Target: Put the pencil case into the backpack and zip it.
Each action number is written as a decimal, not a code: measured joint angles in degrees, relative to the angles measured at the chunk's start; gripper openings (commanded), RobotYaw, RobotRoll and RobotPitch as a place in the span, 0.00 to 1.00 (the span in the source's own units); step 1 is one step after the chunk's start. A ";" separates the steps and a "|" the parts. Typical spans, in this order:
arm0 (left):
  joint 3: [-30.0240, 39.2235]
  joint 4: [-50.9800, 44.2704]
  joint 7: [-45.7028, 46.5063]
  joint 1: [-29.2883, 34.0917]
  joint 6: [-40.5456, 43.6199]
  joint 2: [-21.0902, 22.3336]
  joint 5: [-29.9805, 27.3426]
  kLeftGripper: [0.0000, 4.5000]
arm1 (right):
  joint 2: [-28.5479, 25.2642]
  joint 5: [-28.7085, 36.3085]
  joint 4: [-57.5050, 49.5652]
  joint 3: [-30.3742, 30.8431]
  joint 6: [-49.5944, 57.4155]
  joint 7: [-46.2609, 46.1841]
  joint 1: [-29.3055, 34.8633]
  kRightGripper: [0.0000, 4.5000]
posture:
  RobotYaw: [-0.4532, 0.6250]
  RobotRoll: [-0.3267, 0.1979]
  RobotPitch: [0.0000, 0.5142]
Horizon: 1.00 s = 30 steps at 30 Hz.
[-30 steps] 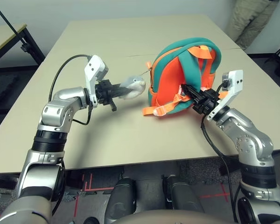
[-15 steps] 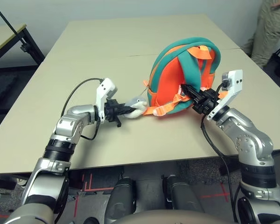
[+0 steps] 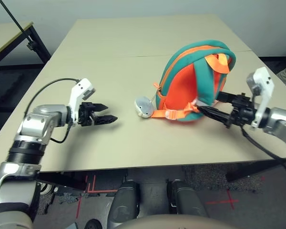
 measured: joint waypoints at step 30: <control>22.26 5.00 52.54 10.59 -31.74 -23.79 8.25 1.00 | 22.50 -23.88 50.11 -6.08 -39.74 -33.73 -17.08 0.99 | 0.55 0.62 0.22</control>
